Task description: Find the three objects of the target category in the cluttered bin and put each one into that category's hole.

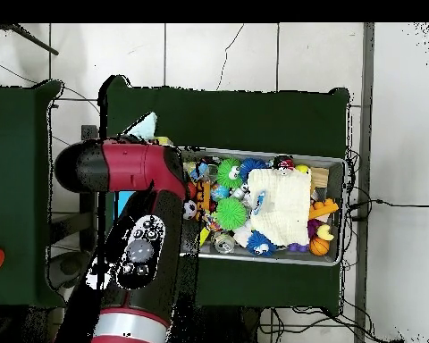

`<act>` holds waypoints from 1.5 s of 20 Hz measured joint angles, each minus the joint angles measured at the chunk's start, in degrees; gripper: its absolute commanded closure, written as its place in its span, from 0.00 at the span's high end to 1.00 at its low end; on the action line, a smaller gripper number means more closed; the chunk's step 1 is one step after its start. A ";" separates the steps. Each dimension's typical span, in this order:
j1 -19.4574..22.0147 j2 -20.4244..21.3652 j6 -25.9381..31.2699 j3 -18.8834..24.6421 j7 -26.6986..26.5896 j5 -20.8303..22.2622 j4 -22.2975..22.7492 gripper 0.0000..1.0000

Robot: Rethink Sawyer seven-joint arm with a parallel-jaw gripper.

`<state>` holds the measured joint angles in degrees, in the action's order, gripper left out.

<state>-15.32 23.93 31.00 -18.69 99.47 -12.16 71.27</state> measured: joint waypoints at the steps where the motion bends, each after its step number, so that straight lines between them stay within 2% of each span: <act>1: -0.02 0.08 0.00 -0.01 0.00 -0.05 0.07 0.00; 8: -0.06 1.27 -0.01 0.00 0.00 -0.53 1.62 0.00; 19: 1.44 6.02 0.00 1.06 0.00 -0.82 6.86 0.00; 30: 1.39 8.88 0.00 1.22 0.00 -0.82 10.37 0.00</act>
<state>-13.93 32.81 31.00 -17.47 99.47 -12.98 81.64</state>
